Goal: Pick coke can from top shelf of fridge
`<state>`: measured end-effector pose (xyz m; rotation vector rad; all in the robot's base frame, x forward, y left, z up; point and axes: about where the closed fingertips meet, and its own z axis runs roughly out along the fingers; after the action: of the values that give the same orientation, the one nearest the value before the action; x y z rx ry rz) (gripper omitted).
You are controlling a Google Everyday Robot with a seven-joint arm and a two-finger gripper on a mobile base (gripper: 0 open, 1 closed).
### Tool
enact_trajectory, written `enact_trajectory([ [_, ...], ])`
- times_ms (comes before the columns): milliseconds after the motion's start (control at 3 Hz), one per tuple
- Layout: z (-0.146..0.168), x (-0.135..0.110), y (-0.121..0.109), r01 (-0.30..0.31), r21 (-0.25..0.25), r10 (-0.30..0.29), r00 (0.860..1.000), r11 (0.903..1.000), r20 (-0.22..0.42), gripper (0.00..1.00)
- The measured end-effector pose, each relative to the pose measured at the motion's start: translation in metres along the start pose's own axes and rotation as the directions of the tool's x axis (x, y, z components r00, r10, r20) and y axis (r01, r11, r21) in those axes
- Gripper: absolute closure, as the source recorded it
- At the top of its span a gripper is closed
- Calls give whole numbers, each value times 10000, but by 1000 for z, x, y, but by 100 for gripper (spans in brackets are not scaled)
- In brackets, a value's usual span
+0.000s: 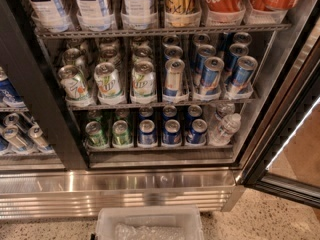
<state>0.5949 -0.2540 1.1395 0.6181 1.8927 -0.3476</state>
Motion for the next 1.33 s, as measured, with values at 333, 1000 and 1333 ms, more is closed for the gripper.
enact_trajectory([
  [333,-17,9,-11,-36,127,36,10000,9999,42,100],
  [1000,-64,44,-10,-231,33,232,9992,9997,-321,100],
  [1333,-75,35,-10,-126,-58,125,9998,9999,-152,100],
])
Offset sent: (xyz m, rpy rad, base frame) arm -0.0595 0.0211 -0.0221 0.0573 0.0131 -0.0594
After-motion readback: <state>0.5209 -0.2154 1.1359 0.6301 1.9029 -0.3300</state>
